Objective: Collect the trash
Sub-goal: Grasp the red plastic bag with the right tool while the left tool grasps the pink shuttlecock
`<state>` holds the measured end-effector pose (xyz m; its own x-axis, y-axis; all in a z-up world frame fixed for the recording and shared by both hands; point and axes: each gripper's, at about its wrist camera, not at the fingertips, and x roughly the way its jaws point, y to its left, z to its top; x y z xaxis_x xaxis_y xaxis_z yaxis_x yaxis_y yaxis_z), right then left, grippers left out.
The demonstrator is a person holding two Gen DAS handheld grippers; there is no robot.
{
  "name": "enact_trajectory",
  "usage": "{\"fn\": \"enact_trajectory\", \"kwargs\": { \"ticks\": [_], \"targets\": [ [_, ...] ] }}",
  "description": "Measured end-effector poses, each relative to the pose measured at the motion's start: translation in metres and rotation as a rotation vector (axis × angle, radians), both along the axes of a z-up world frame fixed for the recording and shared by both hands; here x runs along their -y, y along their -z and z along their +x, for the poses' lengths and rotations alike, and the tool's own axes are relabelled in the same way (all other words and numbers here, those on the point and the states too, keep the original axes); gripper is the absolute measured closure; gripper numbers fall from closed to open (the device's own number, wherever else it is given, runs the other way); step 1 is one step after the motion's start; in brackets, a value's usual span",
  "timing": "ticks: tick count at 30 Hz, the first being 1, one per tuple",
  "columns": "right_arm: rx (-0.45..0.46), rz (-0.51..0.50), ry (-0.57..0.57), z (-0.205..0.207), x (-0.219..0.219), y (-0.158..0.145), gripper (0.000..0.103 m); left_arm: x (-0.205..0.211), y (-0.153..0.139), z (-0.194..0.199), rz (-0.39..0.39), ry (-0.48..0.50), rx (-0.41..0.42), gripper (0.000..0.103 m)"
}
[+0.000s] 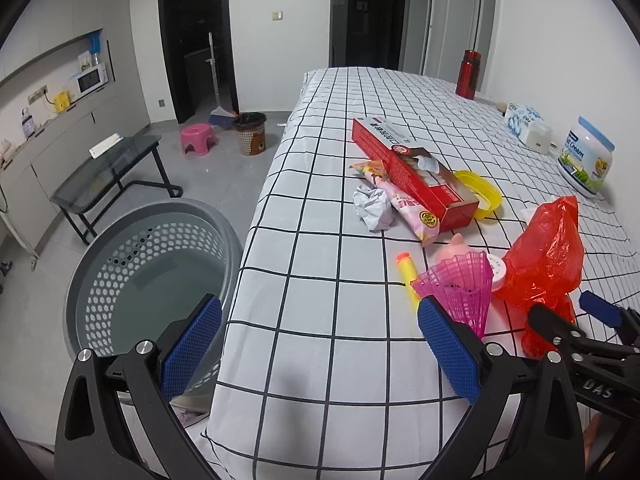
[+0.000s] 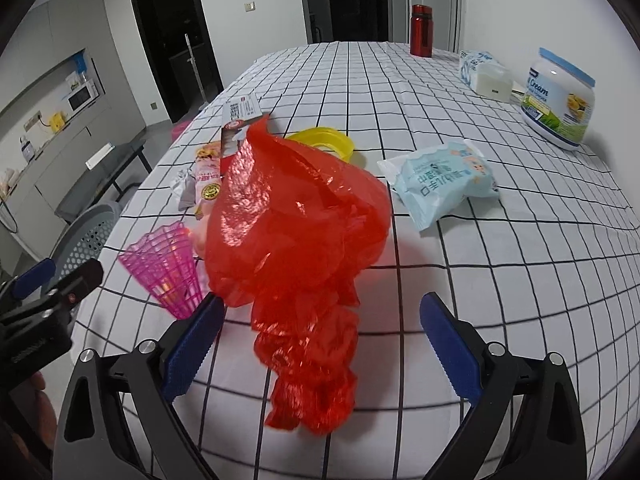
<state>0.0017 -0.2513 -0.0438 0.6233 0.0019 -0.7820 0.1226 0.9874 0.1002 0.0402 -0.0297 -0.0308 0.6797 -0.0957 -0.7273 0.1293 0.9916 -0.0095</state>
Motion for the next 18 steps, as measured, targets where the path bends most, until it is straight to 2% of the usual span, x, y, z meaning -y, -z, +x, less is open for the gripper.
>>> {"fn": "enact_trajectory", "kwargs": {
  "ticks": [6, 8, 10, 15, 18],
  "targets": [
    [-0.013, 0.008, -0.04, 0.008, 0.0, 0.008, 0.009, 0.002, 0.002, -0.001, 0.008, -0.018, -0.011, 0.006],
    [-0.008, 0.01, -0.063, 0.008, -0.003, 0.008, 0.018, 0.003, 0.002, -0.002, 0.004, -0.024, -0.013, 0.006],
    [-0.022, 0.02, -0.081, 0.01, -0.004, 0.009, 0.045, 0.004, 0.001, -0.004, 0.001, -0.028, -0.014, 0.006],
    [-0.025, 0.037, -0.107, 0.007, -0.004, 0.012, 0.059, 0.008, 0.002, -0.008, 0.004, -0.034, -0.018, 0.006],
    [-0.004, 0.075, -0.105, 0.001, 0.003, 0.006, 0.06, 0.011, -0.001, -0.011, 0.001, -0.034, -0.017, 0.006]
  ]
}}
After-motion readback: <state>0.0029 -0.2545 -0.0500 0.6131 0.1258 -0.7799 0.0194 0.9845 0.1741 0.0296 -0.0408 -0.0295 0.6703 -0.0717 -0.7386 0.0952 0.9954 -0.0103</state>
